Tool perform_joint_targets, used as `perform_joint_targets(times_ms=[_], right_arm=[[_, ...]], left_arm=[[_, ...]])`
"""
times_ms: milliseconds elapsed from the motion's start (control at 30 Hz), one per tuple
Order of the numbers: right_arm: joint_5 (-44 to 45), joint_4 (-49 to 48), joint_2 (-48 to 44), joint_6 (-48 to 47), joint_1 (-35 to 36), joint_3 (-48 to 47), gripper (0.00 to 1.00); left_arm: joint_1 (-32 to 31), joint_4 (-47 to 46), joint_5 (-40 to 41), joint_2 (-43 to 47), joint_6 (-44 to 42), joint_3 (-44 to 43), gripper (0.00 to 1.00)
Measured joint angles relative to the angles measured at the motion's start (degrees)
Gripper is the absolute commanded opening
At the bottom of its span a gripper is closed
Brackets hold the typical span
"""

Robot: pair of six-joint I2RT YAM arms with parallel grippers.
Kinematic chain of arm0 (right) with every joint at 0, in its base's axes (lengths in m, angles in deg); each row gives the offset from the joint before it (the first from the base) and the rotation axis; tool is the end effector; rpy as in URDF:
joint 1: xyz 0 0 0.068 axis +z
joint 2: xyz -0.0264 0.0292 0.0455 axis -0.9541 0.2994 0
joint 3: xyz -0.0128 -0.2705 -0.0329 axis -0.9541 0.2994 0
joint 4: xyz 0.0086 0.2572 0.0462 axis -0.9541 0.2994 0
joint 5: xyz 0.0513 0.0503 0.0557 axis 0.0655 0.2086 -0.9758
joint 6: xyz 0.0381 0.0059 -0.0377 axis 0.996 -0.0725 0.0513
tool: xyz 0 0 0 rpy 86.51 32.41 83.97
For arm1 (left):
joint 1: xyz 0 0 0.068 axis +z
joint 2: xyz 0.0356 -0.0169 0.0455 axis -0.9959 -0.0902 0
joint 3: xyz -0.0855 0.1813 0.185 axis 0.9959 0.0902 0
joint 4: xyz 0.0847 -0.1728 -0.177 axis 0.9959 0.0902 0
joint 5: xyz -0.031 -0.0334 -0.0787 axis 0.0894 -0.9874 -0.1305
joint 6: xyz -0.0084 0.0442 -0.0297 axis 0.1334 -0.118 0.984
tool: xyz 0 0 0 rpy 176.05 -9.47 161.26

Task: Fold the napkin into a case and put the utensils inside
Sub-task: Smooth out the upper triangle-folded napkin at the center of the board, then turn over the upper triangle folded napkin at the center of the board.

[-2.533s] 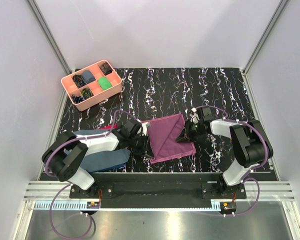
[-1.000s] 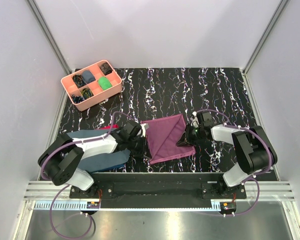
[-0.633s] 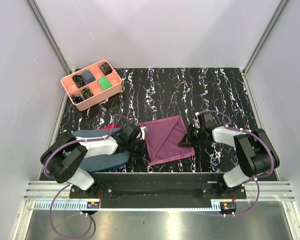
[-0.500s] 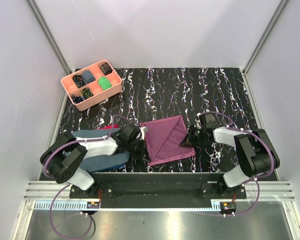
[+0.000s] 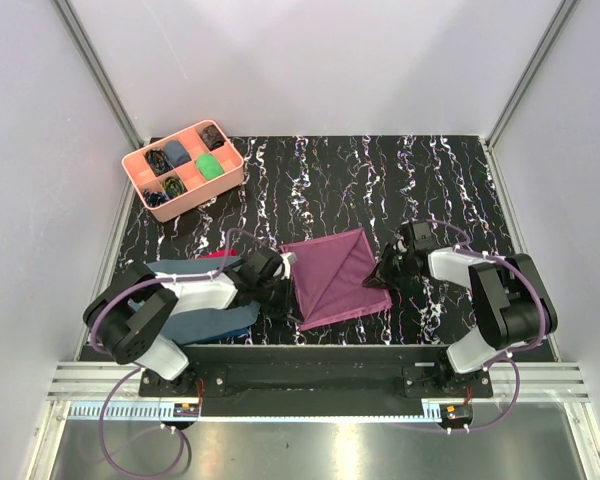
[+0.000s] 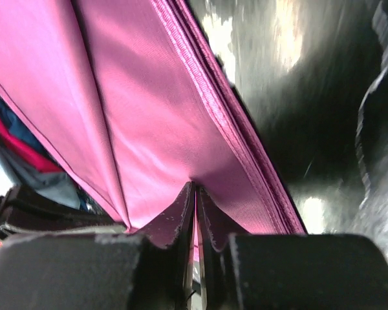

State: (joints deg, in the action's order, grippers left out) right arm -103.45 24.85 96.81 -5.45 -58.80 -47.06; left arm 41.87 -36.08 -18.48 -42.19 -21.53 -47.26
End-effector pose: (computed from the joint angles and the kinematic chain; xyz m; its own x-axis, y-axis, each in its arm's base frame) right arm 0.2520 0.0785 0.1248 -0.9272 0.3597 -0.1042 0.2265 0.7601 0.6090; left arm 0.1786 -0.1872 0.1282 -0.9862 0.0651 -0.1523 0.1488 0.7520 -0.6421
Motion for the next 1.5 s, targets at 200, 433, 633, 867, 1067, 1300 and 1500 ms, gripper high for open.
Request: perform_joint_targets(times_ms=[200, 433, 633, 867, 1067, 1300, 1500], right_arm=[[1.1, 1.8, 5.2, -3.1, -1.5, -6.7, 0.14], [4.7, 5.7, 7.9, -9.7, -1.8, -13.9, 0.36], [9.2, 13.0, 2.5, -14.3, -0.4, -15.7, 0.48], [11.5, 16.1, 0.6, -15.8, 13.8, -23.0, 0.63], [12.7, 16.8, 1.3, -15.9, 25.3, -26.2, 0.66], [14.5, 17.9, 1.8, -15.8, 26.9, -26.4, 0.67], [15.6, 18.0, 3.7, -15.9, 28.6, -27.0, 0.69]], left_arm=[[-0.1, -2.1, -0.4, -0.8, 0.8, -1.1, 0.52], [0.4, 4.4, 0.7, 9.3, -0.8, -1.0, 0.66], [9.9, 11.1, 1.4, 18.9, -3.5, -4.5, 0.68], [18.7, 12.4, 2.4, 9.9, -4.1, -15.0, 0.67], [21.4, 12.6, 5.4, -4.4, -3.2, -23.7, 0.60], [21.4, 13.4, 9.4, -13.0, -1.9, -26.9, 0.59], [20.7, 13.6, 12.7, -15.8, 0.4, -28.7, 0.57]])
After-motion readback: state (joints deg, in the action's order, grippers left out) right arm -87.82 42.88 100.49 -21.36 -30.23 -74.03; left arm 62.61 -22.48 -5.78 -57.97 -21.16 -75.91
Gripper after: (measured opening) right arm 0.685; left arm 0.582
